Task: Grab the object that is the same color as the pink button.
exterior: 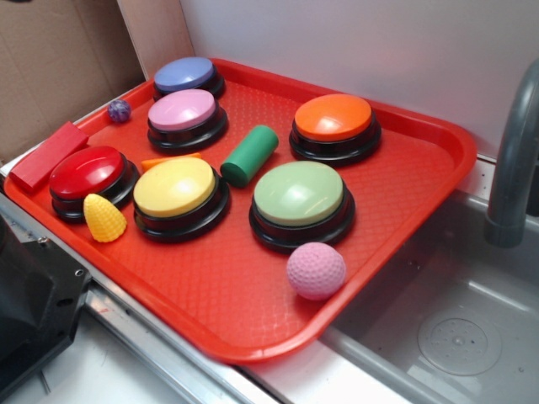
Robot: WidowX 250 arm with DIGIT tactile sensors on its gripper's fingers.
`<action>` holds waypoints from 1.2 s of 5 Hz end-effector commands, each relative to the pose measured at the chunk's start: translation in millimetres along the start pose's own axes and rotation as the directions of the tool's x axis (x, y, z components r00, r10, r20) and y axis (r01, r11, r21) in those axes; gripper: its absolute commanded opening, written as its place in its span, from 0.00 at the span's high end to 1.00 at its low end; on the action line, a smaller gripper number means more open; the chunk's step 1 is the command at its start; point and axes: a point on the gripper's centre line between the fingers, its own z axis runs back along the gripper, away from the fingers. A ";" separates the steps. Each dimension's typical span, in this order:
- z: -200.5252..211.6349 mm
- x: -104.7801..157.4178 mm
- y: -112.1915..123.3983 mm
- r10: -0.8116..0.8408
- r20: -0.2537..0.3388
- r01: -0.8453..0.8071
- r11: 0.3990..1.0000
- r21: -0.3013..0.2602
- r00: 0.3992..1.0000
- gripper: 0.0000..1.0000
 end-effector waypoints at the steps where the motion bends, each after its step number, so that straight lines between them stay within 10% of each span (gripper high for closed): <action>1: 0.0 0.0 0.0 0.000 0.000 0.000 1.000 0.000 1.000 0.00; 3: -26.7 37.8 -64.4 -0.495 -0.073 0.498 0.842 0.206 0.866 0.00; 6: -83.5 31.0 -114.9 -0.951 0.035 0.948 0.310 0.067 0.309 0.00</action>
